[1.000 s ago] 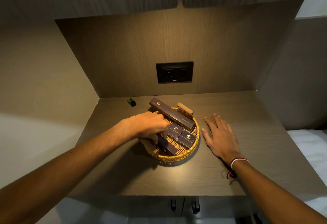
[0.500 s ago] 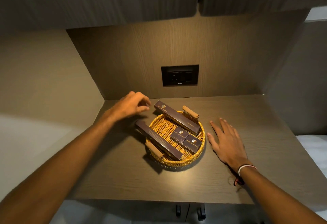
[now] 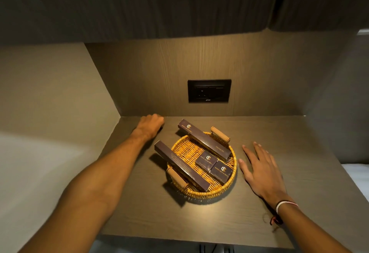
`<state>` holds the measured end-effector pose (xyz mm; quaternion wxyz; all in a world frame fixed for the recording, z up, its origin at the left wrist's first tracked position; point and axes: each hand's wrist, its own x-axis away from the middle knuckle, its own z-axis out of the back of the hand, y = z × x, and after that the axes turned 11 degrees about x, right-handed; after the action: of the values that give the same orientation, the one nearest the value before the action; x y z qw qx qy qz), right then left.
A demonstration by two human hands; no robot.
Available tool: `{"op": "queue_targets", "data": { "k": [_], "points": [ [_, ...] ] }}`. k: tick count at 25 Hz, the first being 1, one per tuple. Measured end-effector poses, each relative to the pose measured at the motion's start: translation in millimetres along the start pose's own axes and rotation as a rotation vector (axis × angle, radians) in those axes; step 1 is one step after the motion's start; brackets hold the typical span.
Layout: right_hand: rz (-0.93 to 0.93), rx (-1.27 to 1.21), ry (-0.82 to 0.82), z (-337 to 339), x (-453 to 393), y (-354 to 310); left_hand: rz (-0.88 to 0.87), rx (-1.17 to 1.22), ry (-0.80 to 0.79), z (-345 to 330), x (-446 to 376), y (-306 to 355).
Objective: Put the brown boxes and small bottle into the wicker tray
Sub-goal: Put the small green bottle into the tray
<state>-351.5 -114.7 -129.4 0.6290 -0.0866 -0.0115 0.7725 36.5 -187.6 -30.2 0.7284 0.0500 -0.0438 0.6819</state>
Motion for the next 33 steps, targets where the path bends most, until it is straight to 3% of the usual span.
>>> {"op": "queue_targets", "data": {
  "k": [8, 12, 14, 20, 33],
  "points": [
    [0.000, 0.006, -0.010, 0, 0, 0, -0.029, 0.126, 0.090, 3, 18, -5],
    [-0.004, 0.012, -0.013, 1, 1, -1, -0.097, 0.583, 0.183, 25, 16, 4],
    [-0.002, 0.016, -0.007, 2, 1, -2, -0.194, 0.720, 0.133, 35, 18, 12],
    [0.003, 0.014, 0.001, 0, -1, 2, -0.267, 0.675, -0.112, 27, 20, 37],
    [0.003, 0.036, -0.026, -2, -4, 0, -0.159, 0.657, -0.052, 20, 35, 44]
  ]
}}
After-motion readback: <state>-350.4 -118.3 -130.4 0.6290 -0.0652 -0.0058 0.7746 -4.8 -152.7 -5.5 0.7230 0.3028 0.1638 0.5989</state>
